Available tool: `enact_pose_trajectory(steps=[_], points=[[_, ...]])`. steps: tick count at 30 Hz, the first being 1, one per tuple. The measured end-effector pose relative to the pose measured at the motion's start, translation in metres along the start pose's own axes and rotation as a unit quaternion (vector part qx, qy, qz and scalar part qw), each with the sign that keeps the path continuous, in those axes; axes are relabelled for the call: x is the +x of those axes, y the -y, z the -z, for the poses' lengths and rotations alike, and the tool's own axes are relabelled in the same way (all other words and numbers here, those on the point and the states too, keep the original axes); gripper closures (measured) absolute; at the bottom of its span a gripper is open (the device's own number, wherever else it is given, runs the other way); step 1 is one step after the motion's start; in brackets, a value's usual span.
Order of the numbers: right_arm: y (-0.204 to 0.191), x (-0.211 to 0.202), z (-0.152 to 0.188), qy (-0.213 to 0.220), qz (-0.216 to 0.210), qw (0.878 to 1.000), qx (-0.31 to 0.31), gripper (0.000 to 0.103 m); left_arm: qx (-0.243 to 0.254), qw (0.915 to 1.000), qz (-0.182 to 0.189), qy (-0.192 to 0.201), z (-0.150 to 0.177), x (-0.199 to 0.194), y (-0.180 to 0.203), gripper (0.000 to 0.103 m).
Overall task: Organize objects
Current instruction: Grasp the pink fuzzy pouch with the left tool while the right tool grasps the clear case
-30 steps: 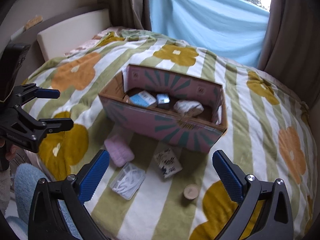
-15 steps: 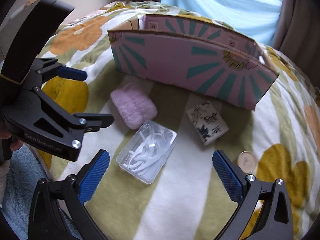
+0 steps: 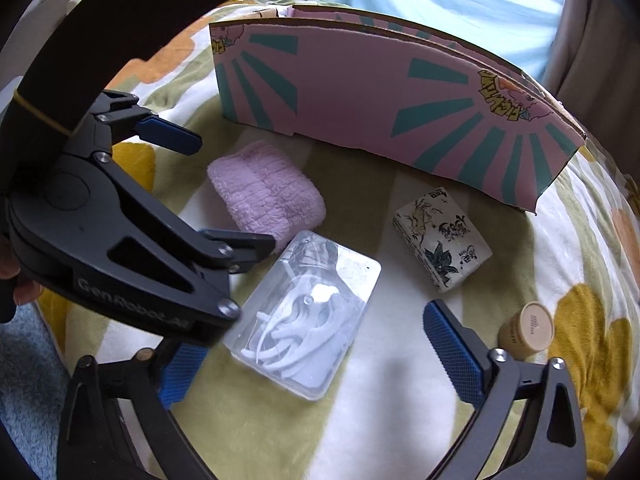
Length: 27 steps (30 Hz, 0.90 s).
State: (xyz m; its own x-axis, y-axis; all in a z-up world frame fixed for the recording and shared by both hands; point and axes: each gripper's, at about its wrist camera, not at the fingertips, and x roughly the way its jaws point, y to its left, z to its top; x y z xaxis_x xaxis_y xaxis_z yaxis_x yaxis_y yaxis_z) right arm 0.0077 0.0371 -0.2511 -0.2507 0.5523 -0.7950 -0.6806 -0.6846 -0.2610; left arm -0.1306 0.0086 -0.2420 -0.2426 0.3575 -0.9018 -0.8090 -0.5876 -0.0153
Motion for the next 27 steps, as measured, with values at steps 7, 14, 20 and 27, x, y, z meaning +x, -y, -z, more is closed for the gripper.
enact_pose_trajectory(steps=[7,14,20,27], points=[[-0.008,0.011,0.0,-0.013,-0.006,1.0,-0.003,0.034,-0.004,0.9999,0.013,-0.004,-0.002,0.009,0.001,0.008],[-0.008,0.011,0.0,-0.012,-0.006,1.0,0.003,0.039,0.009,0.9995,0.031,-0.004,-0.001,0.005,0.004,0.04],[-0.006,0.007,0.001,-0.014,-0.007,1.0,0.014,0.043,0.002,0.9995,0.032,0.002,-0.001,-0.004,0.001,0.064],[-0.001,0.001,0.001,-0.008,-0.01,1.0,0.029,0.045,-0.018,0.999,0.039,0.013,0.005,-0.015,-0.01,0.066]])
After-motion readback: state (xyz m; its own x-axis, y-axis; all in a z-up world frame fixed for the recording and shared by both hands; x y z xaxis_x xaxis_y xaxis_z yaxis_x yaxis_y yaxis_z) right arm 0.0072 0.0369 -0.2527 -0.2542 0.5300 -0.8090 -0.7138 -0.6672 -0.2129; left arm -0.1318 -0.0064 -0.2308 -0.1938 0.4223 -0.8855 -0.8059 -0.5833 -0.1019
